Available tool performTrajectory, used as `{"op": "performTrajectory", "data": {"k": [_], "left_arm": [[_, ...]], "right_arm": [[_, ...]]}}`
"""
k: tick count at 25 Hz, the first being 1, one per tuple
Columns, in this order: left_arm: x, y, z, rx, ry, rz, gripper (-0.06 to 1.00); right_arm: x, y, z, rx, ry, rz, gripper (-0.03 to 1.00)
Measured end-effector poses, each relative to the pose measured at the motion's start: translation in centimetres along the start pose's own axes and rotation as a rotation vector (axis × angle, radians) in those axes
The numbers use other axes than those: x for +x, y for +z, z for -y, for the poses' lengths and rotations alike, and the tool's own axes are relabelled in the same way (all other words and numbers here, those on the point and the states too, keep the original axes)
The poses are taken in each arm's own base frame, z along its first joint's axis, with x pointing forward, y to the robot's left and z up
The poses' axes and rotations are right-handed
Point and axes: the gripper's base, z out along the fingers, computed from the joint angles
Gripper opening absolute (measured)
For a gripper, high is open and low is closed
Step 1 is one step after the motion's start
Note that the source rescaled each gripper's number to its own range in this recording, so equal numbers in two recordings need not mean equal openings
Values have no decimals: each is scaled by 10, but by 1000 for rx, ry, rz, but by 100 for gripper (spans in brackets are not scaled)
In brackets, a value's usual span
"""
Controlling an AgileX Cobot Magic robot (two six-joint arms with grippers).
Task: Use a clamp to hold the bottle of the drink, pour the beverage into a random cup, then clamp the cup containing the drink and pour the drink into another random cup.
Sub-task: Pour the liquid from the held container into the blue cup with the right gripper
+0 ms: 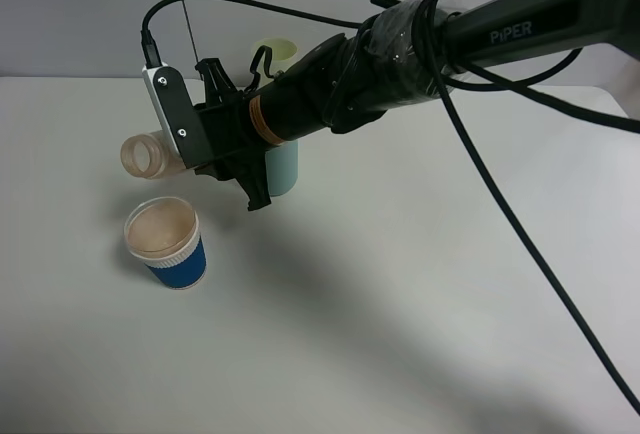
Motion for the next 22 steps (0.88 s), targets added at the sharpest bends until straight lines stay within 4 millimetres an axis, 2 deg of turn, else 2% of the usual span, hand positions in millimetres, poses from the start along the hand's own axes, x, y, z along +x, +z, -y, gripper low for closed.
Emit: {"op": "performTrajectory", "data": {"k": [22], "left_arm": [[0,0,0,0,0,0,88]], "right_arm": [[0,1,0,7,-108,-21,1]]}}
